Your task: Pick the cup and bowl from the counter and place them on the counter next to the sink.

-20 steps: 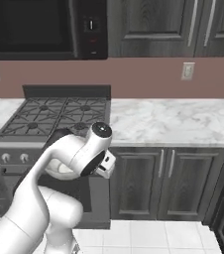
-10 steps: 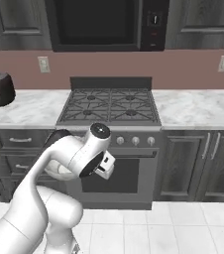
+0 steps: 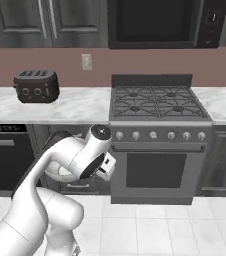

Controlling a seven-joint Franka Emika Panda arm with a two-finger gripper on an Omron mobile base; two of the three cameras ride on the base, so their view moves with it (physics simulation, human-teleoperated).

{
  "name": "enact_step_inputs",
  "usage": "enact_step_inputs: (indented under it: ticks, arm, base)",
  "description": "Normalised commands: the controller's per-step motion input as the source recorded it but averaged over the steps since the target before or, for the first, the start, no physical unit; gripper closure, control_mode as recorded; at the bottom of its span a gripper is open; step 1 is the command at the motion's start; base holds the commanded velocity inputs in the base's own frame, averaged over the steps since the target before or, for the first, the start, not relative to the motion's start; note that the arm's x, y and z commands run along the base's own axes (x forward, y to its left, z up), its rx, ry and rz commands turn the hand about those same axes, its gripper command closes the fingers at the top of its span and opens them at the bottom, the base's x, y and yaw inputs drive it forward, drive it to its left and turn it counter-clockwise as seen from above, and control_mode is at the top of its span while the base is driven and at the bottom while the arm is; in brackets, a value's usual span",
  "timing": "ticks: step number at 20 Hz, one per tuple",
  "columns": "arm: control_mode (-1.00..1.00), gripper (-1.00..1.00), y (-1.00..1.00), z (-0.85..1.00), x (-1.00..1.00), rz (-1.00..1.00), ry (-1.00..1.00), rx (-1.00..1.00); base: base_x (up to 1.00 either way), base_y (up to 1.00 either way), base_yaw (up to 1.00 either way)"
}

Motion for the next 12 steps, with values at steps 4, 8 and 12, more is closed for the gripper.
enact_step_inputs:
  ticks: [4,8,12]
  arm:
    - [1.0,1.0,0.0,0.0,0.0,0.0,0.0,0.0]
    - [1.0,1.0,0.0,0.0,0.0,0.0,0.0,0.0]
    - [1.0,1.0,0.0,0.0,0.0,0.0,0.0,0.0]
  base:
    - [-0.39,1.0,0.0]
    - [-0.34,1.0,0.0]
    - [-0.33,1.0,0.0]
